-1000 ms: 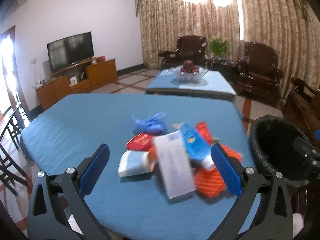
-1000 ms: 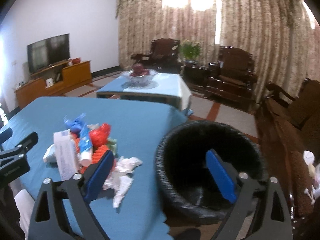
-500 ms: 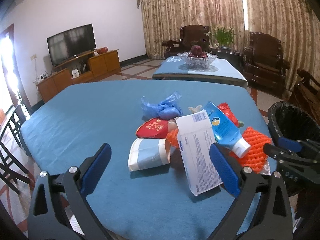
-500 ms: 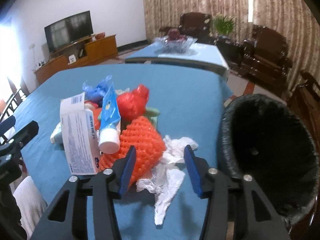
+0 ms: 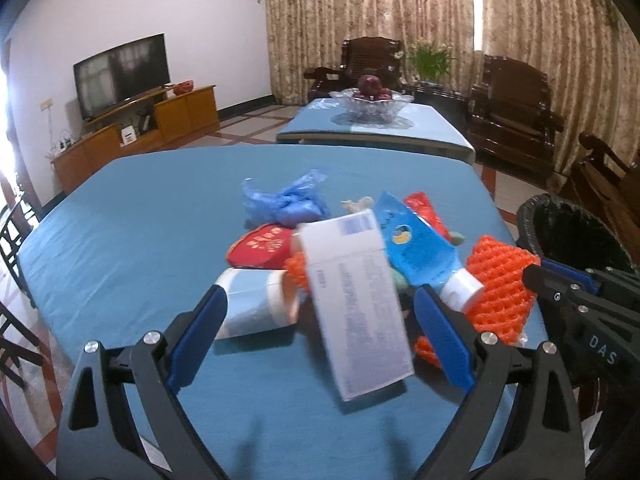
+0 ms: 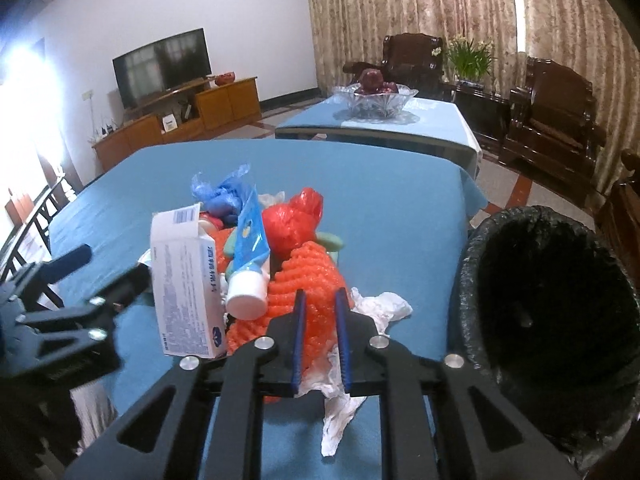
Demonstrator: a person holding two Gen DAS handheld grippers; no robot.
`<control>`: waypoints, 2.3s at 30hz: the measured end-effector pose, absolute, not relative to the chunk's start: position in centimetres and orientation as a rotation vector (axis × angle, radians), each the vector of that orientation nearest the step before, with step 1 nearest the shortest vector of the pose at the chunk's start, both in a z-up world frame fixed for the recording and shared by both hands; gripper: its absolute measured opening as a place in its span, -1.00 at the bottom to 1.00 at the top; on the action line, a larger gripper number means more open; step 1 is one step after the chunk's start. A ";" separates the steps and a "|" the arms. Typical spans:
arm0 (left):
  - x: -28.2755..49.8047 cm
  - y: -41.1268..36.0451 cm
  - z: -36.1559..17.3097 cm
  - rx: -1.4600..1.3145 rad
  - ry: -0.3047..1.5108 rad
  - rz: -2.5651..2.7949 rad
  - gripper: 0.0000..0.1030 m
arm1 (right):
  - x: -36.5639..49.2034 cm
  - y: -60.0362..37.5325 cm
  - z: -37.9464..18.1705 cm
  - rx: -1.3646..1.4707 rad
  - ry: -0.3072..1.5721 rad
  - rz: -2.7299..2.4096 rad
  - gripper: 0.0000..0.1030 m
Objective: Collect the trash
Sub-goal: 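Grasp the white medicine box with the left tool while the right tool grasps the orange foam net, then carry both items over the black bin and open both tools to drop them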
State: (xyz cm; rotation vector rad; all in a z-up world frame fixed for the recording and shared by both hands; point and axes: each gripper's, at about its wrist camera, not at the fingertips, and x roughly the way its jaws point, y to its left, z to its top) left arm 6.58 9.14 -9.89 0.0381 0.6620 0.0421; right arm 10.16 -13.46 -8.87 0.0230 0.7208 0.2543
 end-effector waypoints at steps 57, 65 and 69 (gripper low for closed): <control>10.9 10.2 -12.8 0.040 0.706 -0.050 0.01 | 10.2 -15.2 -6.2 0.060 0.649 0.266 -0.72; 8.8 9.4 -7.2 0.001 0.595 -0.090 0.00 | 8.9 -15.6 -3.6 0.053 0.597 0.249 -0.72; 8.1 7.0 -4.7 0.000 0.552 -0.157 0.00 | 7.9 -16.9 -1.7 0.052 0.549 0.215 -0.72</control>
